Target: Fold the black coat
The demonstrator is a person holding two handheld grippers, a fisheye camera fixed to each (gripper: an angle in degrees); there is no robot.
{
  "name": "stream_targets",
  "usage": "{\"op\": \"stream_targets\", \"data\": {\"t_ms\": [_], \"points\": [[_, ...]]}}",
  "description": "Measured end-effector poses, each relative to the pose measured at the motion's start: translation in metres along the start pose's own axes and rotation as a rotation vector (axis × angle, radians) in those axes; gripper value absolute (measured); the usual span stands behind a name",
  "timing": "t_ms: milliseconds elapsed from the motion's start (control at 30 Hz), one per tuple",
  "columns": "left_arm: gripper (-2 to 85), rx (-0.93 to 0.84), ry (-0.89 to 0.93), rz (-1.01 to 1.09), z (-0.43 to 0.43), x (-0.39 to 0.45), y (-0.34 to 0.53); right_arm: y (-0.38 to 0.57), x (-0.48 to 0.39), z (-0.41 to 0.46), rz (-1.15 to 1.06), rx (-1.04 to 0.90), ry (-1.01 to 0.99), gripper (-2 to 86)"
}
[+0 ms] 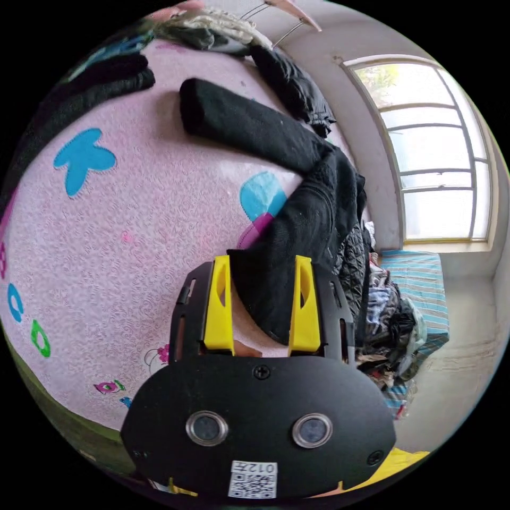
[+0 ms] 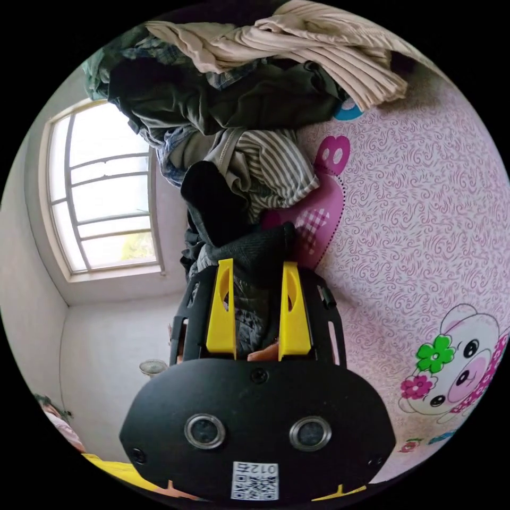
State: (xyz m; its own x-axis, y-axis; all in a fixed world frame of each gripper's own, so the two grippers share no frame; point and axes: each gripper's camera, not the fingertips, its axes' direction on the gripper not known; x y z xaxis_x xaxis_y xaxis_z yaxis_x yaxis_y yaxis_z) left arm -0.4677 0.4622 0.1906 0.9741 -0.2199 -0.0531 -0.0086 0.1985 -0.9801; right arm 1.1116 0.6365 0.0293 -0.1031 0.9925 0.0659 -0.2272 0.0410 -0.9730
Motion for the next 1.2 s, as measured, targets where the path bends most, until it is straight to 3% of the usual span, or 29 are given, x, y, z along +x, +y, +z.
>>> {"op": "stream_targets", "data": {"t_ms": [133, 400, 600, 667, 867, 1033, 1200], "points": [[17.4, 0.124, -0.147, 0.049, -0.022, 0.013, -0.003, 0.003, 0.002, 0.001, -0.033, -0.03, 0.047, 12.8], [17.3, -0.159, -0.244, 0.295, 0.016, 0.033, -0.037, 0.009, 0.007, 0.004, -0.057, -0.059, 0.05, 11.9], [9.6, -0.268, -0.377, 0.386, 0.043, 0.055, -0.033, 0.026, 0.019, 0.016, 0.057, -0.097, -0.055, 4.4], [7.8, -0.292, -0.346, 0.38, 0.035, 0.058, -0.037, 0.034, 0.01, 0.01, 0.02, -0.086, -0.043, 2.7], [5.7, -0.292, -0.178, 0.397, -0.031, 0.059, -0.052, 0.059, -0.056, -0.028, -0.262, -0.15, -0.083, 0.7], [5.2, -0.318, -0.184, 0.496, -0.092, 0.076, -0.04, 0.114, -0.141, -0.058, -0.628, -0.308, 0.078, 0.4], [5.1, -0.391, -0.175, 0.537, -0.132, 0.066, 0.0, 0.192, -0.168, -0.08, -0.843, -0.473, 0.23, 0.3]]}}
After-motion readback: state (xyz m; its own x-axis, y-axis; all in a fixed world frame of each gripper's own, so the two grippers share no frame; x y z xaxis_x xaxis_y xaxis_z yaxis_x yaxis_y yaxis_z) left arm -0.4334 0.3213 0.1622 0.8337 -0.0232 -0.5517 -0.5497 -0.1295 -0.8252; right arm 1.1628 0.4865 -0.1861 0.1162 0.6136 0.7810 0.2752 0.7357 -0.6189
